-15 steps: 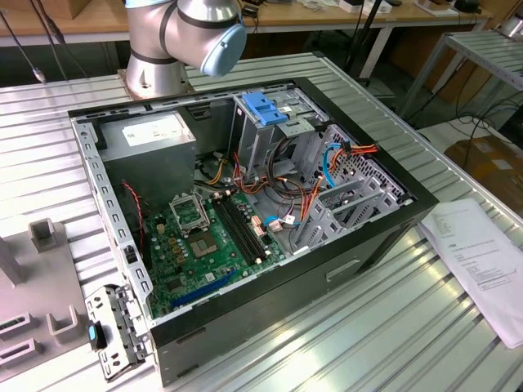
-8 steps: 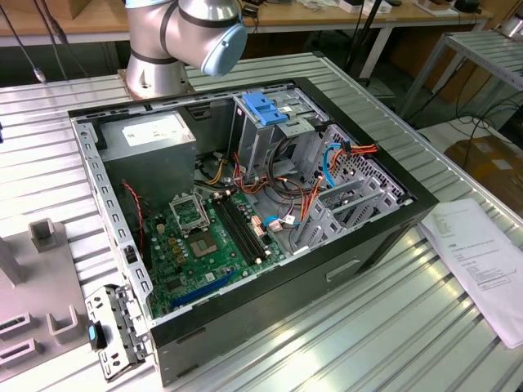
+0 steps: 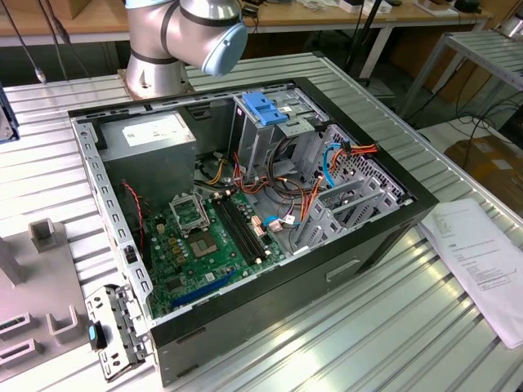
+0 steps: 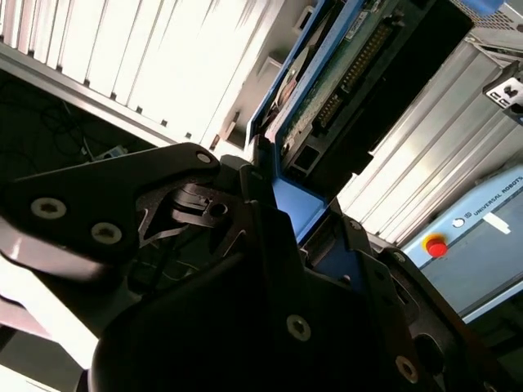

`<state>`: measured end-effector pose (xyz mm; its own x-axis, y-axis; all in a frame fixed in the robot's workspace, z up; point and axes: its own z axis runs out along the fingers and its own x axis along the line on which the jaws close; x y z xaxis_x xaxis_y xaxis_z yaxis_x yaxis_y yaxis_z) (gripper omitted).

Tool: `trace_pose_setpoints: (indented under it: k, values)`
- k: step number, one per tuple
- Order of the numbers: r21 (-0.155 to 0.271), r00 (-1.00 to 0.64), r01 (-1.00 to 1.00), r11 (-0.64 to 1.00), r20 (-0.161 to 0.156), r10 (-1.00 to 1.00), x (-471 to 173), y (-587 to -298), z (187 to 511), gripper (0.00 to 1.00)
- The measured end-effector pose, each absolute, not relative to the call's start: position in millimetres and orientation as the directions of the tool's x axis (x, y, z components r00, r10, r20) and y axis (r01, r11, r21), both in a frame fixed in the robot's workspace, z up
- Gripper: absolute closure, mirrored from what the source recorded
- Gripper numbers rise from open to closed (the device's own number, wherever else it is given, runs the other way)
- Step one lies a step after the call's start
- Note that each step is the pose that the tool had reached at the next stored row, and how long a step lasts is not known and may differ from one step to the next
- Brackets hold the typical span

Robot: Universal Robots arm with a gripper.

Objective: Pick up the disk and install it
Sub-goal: 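Pick up the disk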

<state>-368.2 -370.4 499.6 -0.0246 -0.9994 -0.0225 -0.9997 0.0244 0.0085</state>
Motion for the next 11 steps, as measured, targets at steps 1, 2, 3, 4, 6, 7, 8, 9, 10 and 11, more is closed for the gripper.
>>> trace_pose_setpoints:
  k: [1, 2, 3, 4, 6, 7, 8, 9, 10, 11]
  values:
    - [0.008, -0.025, -1.000, 0.024, -0.022, -0.999, -366.7, -370.4, 499.5, 0.63]
    - [0.008, -0.025, -1.000, 0.024, -0.022, -0.999, -365.6, -370.4, 499.5, 0.63]
    - [0.008, -0.025, -1.000, 0.024, -0.022, -0.999, -365.0, -370.4, 499.6, 0.63]
    - [0.008, -0.025, -1.000, 0.024, -0.022, -0.999, -364.2, -370.4, 499.6, 0.63]
    - [0.008, -0.025, -1.000, 0.024, -0.022, -0.999, -360.4, -370.4, 499.6, 0.63]
    - [0.008, -0.025, -1.000, 0.024, -0.022, -0.999, -359.2, -370.4, 499.6, 0.63]
    - [0.008, -0.025, -1.000, 0.024, -0.022, -0.999, -358.0, -370.4, 499.6, 0.63]
    - [0.008, -0.025, -1.000, 0.024, -0.022, -0.999, -354.9, -370.4, 499.5, 0.63]
    - [0.009, -0.025, -1.000, 0.024, -0.022, -0.999, -351.7, -370.4, 499.6, 0.63]
    - [0.008, -0.025, -1.000, 0.024, -0.022, -0.999, -349.7, -370.4, 499.6, 0.63]
